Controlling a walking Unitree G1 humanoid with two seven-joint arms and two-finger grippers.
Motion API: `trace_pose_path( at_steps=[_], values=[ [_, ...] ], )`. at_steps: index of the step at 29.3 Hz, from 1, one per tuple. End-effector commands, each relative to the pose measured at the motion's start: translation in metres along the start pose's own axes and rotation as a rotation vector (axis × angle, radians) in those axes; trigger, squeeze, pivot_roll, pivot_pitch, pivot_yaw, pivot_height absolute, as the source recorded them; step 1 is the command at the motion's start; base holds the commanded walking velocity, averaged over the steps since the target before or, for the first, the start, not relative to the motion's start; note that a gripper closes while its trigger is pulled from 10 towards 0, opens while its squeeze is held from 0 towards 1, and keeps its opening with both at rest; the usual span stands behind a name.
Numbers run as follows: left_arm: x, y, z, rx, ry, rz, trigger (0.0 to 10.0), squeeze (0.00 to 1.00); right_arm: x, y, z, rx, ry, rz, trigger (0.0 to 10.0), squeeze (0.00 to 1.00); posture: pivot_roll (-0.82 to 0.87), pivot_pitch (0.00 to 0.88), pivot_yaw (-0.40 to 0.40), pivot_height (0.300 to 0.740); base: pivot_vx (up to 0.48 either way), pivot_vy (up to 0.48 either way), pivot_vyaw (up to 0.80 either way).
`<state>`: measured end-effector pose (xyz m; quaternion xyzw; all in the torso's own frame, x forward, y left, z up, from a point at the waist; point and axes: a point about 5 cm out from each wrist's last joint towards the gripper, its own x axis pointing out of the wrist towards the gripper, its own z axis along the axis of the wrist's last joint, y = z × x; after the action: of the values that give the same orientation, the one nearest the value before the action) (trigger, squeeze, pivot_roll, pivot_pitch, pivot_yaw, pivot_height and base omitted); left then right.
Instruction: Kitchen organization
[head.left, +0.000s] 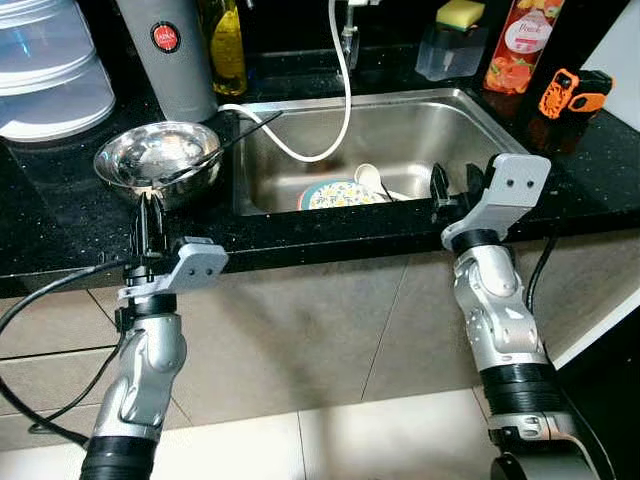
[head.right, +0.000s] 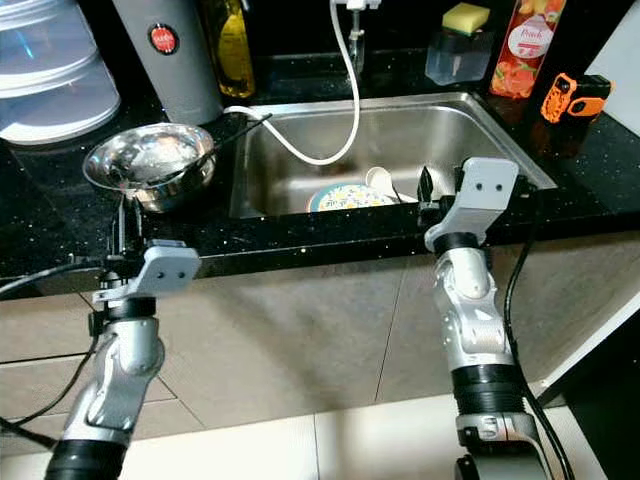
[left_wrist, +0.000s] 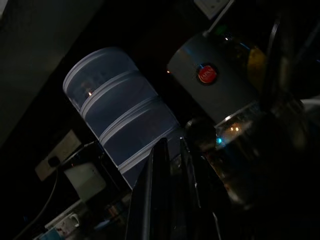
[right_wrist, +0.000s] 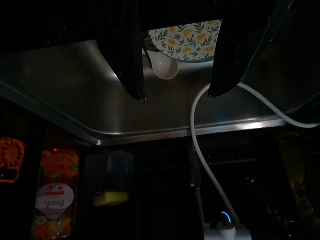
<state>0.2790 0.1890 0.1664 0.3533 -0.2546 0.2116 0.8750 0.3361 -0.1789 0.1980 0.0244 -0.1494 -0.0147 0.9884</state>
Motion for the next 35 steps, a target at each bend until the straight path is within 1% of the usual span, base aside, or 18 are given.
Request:
trace_pose_path(
  at_steps=[1,2,6,9,10,11,12,13,14,16,17,20,21,23,24,27,34,35],
  values=[
    [0.0,-0.006,-0.001,-0.036,0.036,-0.007,10.0,1.0,0.0,0.002,-0.003,-0.005,0.021,0.011,10.0,0.0,0.08,0.0,-0.02,0.74,0.0,0.0,0.0],
    [0.0,-0.006,-0.001,-0.036,0.036,-0.007,10.0,1.0,0.0,0.002,-0.003,-0.005,0.021,0.011,10.0,0.0,0.08,0.0,-0.02,0.74,0.0,0.0,0.0],
    [0.003,-0.012,-0.001,-0.104,0.065,-0.035,10.0,1.0,0.0,0.003,-0.003,-0.004,0.021,0.015,10.0,0.0,0.08,0.0,-0.02,0.74,0.0,0.0,0.0],
    [0.005,-0.013,-0.001,-0.115,0.068,-0.035,10.0,1.0,0.0,0.004,-0.002,-0.003,0.016,0.017,10.0,0.0,0.07,0.0,-0.019,0.74,0.0,0.0,0.0],
    [0.005,-0.015,-0.001,-0.131,0.076,-0.044,10.0,1.0,0.0,0.004,-0.002,-0.003,0.015,0.018,10.0,0.0,0.07,0.0,-0.019,0.74,0.0,0.0,0.0],
    [0.006,-0.016,-0.001,-0.148,0.085,-0.047,10.0,0.12,0.0,0.004,-0.002,-0.003,0.014,0.017,10.0,0.0,0.07,0.0,-0.019,0.74,0.0,0.0,0.0],
    [0.006,-0.016,-0.001,-0.148,0.085,-0.047,10.0,0.12,0.0,0.004,-0.002,-0.003,0.014,0.017,10.0,0.0,0.07,0.0,-0.019,0.74,0.0,0.0,0.0],
    [0.006,-0.018,-0.002,-0.172,0.097,-0.057,10.0,0.0,0.0,0.003,-0.002,-0.003,0.013,0.017,10.0,0.0,0.07,0.0,-0.019,0.74,0.0,0.0,0.0],
    [0.006,-0.018,-0.002,-0.172,0.097,-0.057,10.0,0.0,0.0,0.003,-0.002,-0.003,0.013,0.017,10.0,0.0,0.07,0.0,-0.019,0.74,0.0,0.0,0.0],
    [0.01,-0.022,-0.003,-0.225,0.128,-0.064,10.0,0.0,0.0,0.003,-0.001,-0.003,0.009,0.016,10.0,0.0,0.07,0.0,-0.021,0.74,0.0,0.0,0.0],
    [0.01,-0.022,-0.003,-0.225,0.128,-0.064,10.0,0.0,0.0,0.003,-0.001,-0.003,0.009,0.016,10.0,0.0,0.07,0.0,-0.021,0.74,0.0,0.0,0.0],
    [0.016,-0.027,-0.003,-0.285,0.147,-0.09,10.0,0.0,0.001,0.004,0.001,-0.001,0.003,0.018,10.0,0.0,0.06,0.0,-0.021,0.74,0.0,0.0,0.0],
    [0.016,-0.027,-0.003,-0.285,0.147,-0.09,10.0,0.0,0.001,0.004,0.001,-0.001,0.003,0.018,10.0,0.0,0.06,0.0,-0.021,0.74,0.0,0.0,0.0],
    [0.018,-0.03,-0.003,-0.31,0.155,-0.106,10.0,0.0,0.001,0.004,0.001,0.0,0.0,0.019,10.0,0.0,0.06,0.0,-0.021,0.74,0.0,0.0,0.0],
    [0.018,-0.03,-0.003,-0.31,0.155,-0.106,10.0,0.0,0.001,0.004,0.001,0.0,0.0,0.019,10.0,0.0,0.06,0.0,-0.021,0.74,0.0,0.0,0.0],
    [0.027,-0.03,-0.003,-0.322,0.153,-0.108,10.0,0.0,0.002,0.004,0.002,0.001,-0.004,0.018,10.0,0.0,0.06,0.0,-0.022,0.74,0.0,0.0,0.0],
    [0.034,-0.029,-0.005,-0.32,0.147,-0.099,10.0,0.0,0.002,0.004,0.003,-0.001,-0.006,0.019,10.0,0.0,0.05,0.0,-0.022,0.74,0.0,0.0,0.0],
    [0.036,-0.028,-0.006,-0.322,0.146,-0.097,9.4,0.0,0.002,0.004,0.003,-0.001,-0.007,0.019,10.0,0.0,0.05,0.0,-0.022,0.74,0.0,0.0,0.0]
  ],
)
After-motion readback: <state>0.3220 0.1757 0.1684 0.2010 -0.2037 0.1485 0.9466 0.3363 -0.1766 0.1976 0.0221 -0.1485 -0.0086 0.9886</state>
